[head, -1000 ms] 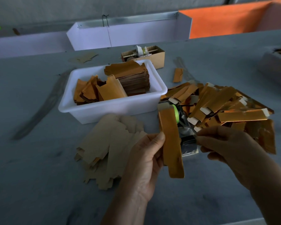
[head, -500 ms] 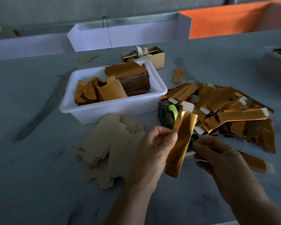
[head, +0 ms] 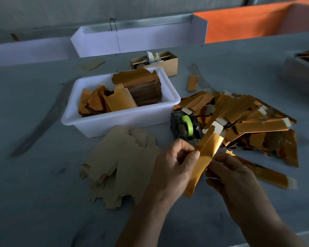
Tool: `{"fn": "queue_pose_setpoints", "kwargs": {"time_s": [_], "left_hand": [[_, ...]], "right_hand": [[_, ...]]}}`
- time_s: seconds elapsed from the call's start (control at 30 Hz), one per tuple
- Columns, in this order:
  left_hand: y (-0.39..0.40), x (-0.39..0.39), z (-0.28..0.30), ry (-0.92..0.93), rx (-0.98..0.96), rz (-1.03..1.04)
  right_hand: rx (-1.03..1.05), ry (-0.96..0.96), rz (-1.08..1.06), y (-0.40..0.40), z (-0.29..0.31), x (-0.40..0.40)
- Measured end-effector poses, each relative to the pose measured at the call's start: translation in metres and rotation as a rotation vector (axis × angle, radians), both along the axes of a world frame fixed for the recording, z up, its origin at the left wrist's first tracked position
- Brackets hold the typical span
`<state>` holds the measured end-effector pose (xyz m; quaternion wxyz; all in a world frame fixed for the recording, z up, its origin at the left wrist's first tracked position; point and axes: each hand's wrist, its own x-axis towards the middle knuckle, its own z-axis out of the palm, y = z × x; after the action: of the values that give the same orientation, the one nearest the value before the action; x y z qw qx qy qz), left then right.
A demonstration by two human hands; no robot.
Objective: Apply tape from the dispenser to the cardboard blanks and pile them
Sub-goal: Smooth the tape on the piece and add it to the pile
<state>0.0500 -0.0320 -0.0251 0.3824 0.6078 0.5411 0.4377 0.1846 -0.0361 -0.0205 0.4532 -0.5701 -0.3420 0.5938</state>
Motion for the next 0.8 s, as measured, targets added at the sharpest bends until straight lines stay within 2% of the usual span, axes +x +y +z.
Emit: {"fn": "queue_pose_setpoints", "kwargs": {"time_s": [0.07,0.17,0.4,0.47,0.53,0.63,0.8], "left_hand": [[0.000,-0.001,0.002,0.130,0.086,-0.009],[-0.001,-0.001,0.006,0.231,0.162,-0.040],[-0.002,0.001,0.009,0.309,0.144,-0.049],[-0.003,0.002,0.010,0.310,0.134,-0.032],[-0.003,0.004,0.013,0.250,0.074,0.005],[-0.002,0.007,0.017,0.124,-0.057,0.110],[-0.012,0.011,0.027,-0.048,-0.237,0.186]], "right_hand": [[0.009,-0.019,-0.012,-0.001,-0.001,0.000],[0.042,-0.101,-0.028,0.000,-0.002,-0.001],[0.229,-0.563,-0.013,0.006,-0.012,0.000],[0.222,-0.618,0.016,0.004,-0.015,0.004],[0.199,-0.541,0.047,0.000,-0.014,0.013],[0.165,-0.263,0.057,-0.011,-0.002,0.032],[0.261,-0.045,0.317,-0.024,0.029,0.051]]}}
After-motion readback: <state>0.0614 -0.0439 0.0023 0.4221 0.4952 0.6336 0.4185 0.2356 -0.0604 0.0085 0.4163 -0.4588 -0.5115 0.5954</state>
